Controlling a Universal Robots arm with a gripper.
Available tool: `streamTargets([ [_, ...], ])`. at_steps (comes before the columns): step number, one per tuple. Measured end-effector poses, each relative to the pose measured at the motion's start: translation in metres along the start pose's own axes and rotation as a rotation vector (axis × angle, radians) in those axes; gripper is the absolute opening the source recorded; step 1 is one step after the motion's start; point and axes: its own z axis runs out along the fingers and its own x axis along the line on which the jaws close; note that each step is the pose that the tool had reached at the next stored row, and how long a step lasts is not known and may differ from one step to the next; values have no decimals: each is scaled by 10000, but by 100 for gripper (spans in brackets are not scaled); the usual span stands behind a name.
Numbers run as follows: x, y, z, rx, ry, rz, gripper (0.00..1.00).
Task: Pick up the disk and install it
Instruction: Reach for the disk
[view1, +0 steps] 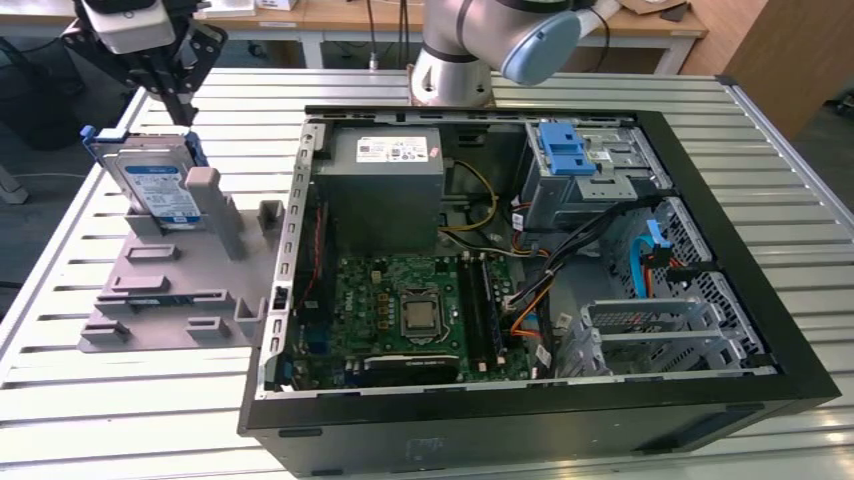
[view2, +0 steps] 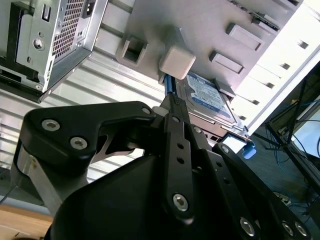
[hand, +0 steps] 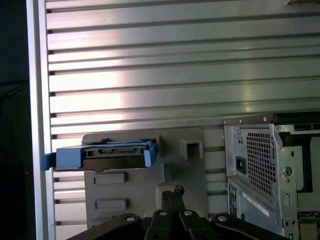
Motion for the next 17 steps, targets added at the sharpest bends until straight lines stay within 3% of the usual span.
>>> streamTargets([
  [17, 55, -5, 6, 0, 0, 1, 11],
])
